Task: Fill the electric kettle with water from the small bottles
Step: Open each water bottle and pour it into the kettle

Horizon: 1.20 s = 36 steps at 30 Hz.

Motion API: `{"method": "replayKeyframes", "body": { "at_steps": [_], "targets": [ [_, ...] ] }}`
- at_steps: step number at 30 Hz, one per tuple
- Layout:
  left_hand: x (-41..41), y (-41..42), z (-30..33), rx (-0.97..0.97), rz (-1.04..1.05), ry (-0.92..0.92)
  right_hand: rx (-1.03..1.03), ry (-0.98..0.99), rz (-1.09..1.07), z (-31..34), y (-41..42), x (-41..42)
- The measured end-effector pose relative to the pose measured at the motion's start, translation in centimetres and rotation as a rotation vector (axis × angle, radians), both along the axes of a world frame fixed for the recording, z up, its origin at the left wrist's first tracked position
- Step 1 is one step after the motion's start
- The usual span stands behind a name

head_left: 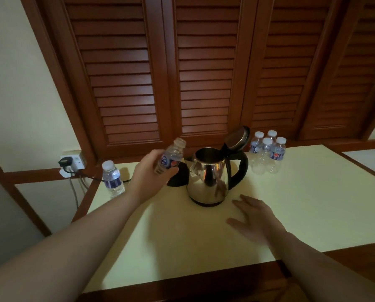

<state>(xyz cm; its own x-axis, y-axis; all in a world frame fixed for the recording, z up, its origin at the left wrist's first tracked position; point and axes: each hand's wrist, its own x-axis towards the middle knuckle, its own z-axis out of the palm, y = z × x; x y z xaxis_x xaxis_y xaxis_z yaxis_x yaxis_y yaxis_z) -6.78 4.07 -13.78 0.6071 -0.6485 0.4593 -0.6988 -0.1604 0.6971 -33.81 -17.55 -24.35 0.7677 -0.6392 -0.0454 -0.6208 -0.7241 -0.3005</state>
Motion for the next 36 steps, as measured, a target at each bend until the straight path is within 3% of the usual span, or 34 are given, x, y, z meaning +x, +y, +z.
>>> {"method": "replayKeyframes", "body": {
  "at_steps": [7,15,36],
  "targets": [
    [1.6,-2.5,3.3,0.202,-0.002,-0.257,-0.048,-0.040,0.049,0.2,0.3,-0.5],
    [2.1,-3.4,5.3,0.331,-0.044,-0.406,-0.045,-0.054,0.085,-0.4,-0.4,-0.4],
    [2.9,-4.0,8.4,0.465,-0.097,-0.516,-0.055,-0.049,0.078,-0.7,-0.6,-0.3]
  ]
}}
